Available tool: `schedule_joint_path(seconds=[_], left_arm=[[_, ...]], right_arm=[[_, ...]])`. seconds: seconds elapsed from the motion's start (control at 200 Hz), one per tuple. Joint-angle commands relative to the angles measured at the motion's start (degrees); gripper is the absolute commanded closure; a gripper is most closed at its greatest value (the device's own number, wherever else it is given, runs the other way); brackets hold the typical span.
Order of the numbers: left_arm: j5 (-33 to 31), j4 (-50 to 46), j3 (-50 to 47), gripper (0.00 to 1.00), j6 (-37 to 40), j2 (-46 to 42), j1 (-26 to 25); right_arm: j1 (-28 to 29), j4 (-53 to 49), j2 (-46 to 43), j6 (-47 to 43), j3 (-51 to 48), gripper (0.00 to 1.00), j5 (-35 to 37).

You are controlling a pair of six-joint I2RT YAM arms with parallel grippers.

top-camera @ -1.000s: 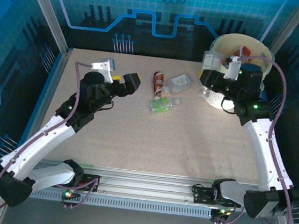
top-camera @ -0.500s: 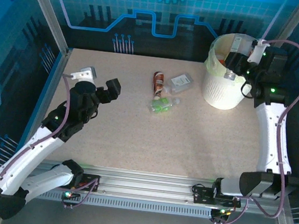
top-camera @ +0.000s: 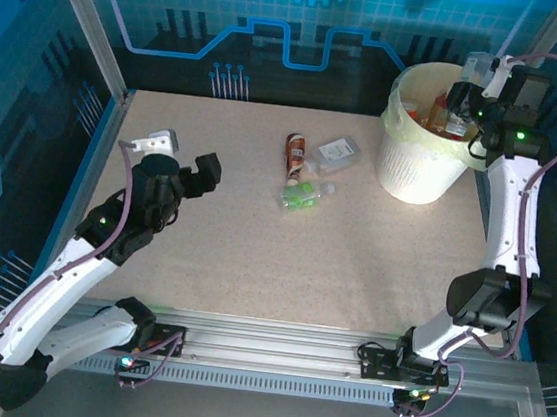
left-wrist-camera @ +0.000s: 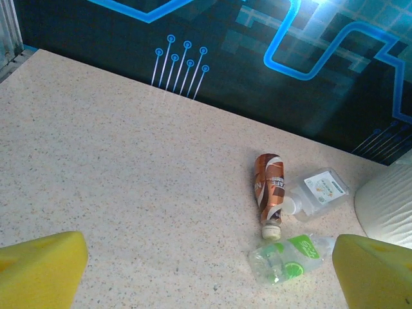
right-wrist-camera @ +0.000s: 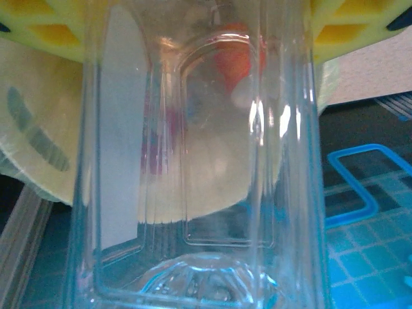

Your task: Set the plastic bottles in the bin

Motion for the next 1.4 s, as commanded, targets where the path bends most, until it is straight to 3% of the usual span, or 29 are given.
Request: schedule_joint_path(seconds=[0.0, 0.125, 0.405, 0.6, 0.96, 1.176, 1.396], left_arm=[[-2.13, -1.88, 0.03, 0.01, 0.04, -0.86, 0.56], [-2.93, -2.29, -0.26, 0.01, -0.4, -0.86, 0.61], [-2.74, -2.38, -1.04, 0.01, -1.22, -0.84, 0.66], [-2.53, -1.61, -1.69, 0.01, -1.41, -0.55, 0.72], [-1.45, -0.84, -1.31, 0.01, -1.94, 1.48, 0.79], [-0.86, -0.32, -1.6, 0.01, -2.91, 2.16, 0.81], [1.65, 0.65, -1.33, 0.01, -4.42, 4.2, 0.83]], right_arm=[[-0.61, 0.01, 2.44, -0.74, 2.7, 0.57, 7.87], [-0.87, 1.67, 5.32, 0.38, 3.5, 0.53, 14.16], [-1.3, -2.33, 11.22, -0.32, 9.15, 0.37, 17.59], [-1.3, -2.99, 9.27, 1.09, 7.55, 0.2, 19.67], [-0.29, -0.92, 2.67, 2.06, 2.65, 0.0, 18.58], [2.81, 1.92, -4.57, 3.41, -4.1, 0.0, 16.52], [9.92, 4.09, -13.57, 5.57, -13.26, 0.0, 12.32]])
